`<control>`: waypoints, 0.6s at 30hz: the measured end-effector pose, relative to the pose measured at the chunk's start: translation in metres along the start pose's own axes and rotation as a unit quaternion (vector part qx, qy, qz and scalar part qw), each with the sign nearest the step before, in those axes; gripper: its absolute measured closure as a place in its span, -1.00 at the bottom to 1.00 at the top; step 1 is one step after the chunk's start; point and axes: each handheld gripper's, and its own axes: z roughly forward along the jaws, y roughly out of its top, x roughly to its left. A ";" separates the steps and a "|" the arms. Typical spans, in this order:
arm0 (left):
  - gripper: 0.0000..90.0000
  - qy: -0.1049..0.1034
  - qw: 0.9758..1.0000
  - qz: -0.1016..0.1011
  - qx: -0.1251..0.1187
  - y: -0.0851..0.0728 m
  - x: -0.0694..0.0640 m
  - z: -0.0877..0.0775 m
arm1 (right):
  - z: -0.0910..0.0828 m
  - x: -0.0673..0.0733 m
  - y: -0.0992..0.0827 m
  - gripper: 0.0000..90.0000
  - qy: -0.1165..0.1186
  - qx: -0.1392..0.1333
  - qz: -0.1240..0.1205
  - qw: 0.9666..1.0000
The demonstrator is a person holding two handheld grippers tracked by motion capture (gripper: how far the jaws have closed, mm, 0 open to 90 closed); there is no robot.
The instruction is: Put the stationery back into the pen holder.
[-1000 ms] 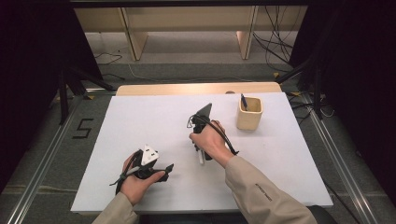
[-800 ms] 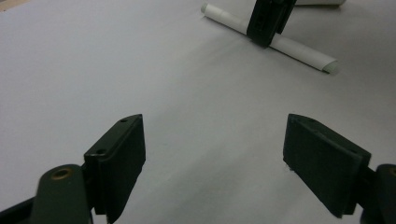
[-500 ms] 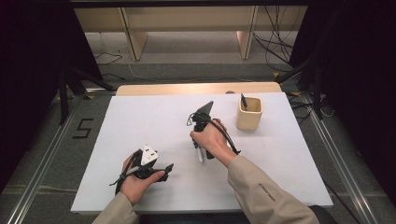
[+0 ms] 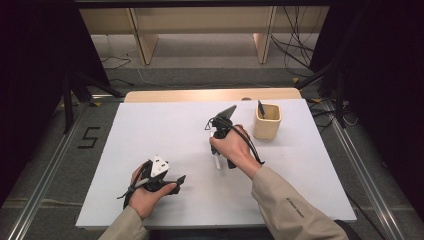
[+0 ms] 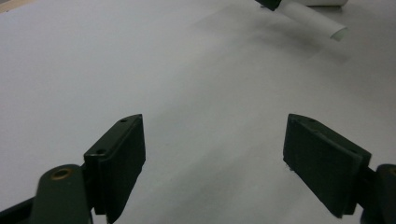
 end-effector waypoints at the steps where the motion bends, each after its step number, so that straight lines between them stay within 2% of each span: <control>1: -0.54 0.000 1.000 0.000 0.000 0.000 0.000 0.000 | -0.001 0.000 0.000 0.76 0.001 -0.004 -0.001 1.000; 11: -0.54 -0.001 1.000 -0.001 0.000 0.000 0.000 0.000 | -0.016 -0.004 -0.004 0.76 0.020 -0.034 -0.020 0.999; 18: -0.54 -0.001 1.000 -0.001 0.000 0.000 0.000 0.000 | -0.026 -0.011 -0.007 0.76 0.034 -0.069 -0.040 0.996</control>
